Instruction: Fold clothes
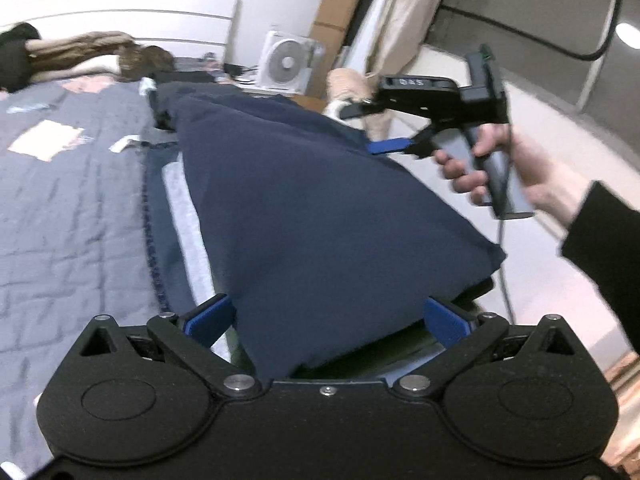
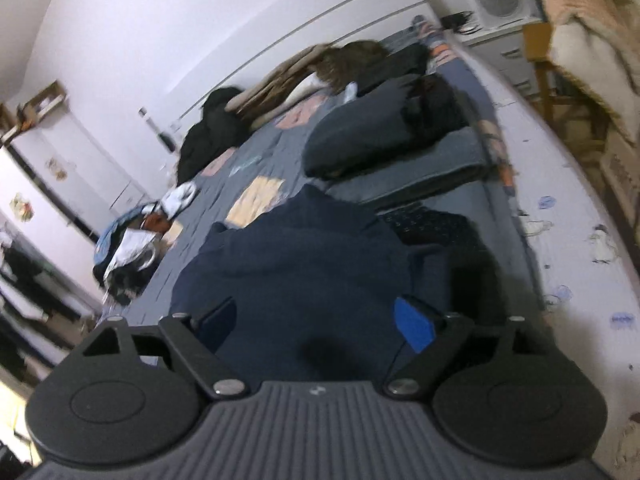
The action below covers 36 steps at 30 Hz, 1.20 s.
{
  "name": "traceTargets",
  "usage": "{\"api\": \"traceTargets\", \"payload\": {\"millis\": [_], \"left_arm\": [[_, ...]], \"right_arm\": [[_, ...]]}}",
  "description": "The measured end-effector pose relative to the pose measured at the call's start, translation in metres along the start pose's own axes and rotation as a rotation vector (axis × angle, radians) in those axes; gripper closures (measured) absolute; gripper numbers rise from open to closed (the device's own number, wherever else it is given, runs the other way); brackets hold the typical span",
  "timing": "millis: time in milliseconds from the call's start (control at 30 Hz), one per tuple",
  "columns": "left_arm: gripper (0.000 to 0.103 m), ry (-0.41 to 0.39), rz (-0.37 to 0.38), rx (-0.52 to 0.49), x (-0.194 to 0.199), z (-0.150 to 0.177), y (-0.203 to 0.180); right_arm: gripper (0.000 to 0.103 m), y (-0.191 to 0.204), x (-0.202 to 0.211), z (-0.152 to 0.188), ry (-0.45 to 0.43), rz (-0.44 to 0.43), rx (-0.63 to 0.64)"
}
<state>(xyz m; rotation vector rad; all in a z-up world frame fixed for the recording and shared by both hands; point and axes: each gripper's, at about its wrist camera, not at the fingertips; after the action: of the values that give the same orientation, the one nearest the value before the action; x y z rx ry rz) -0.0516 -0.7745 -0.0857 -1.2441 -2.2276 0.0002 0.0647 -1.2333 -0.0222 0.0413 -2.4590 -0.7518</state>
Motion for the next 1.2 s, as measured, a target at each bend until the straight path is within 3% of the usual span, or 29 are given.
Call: {"api": "traceTargets", "payload": {"millis": [133, 333, 533, 833, 1033, 1200], "left_arm": [[0.0, -0.016, -0.039, -0.037, 0.014, -0.003, -0.009], [0.0, -0.042, -0.058, -0.054, 0.034, -0.002, -0.019], [0.0, -0.063, -0.067, -0.075, 0.053, 0.002, -0.026], [0.0, -0.088, -0.053, -0.072, 0.068, 0.005, -0.028], [0.0, -0.096, -0.065, -0.083, 0.068, 0.009, -0.031], [0.0, -0.12, -0.099, -0.098, 0.074, 0.009, -0.04]], "right_arm": [[0.014, 0.015, 0.026, 0.007, -0.013, 0.041, 0.043], [0.014, 0.05, 0.068, 0.049, -0.021, -0.054, 0.132], [0.013, 0.048, 0.067, 0.099, 0.001, 0.012, 0.248], [0.013, 0.054, 0.108, 0.123, 0.023, 0.048, 0.283], [0.013, 0.055, 0.139, 0.131, -0.062, 0.154, 0.201], [0.01, 0.076, 0.169, 0.155, -0.221, 0.28, 0.273]]}}
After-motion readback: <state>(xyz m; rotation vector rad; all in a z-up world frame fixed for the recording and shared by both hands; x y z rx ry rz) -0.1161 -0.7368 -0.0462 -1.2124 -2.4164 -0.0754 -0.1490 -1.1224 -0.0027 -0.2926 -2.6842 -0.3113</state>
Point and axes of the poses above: each gripper's, at about its wrist camera, not at the fingertips, and x roughly against the way its jaws point, y to its left, z to its underside, and after that the axes turned 6 degrees about -y, right-handed
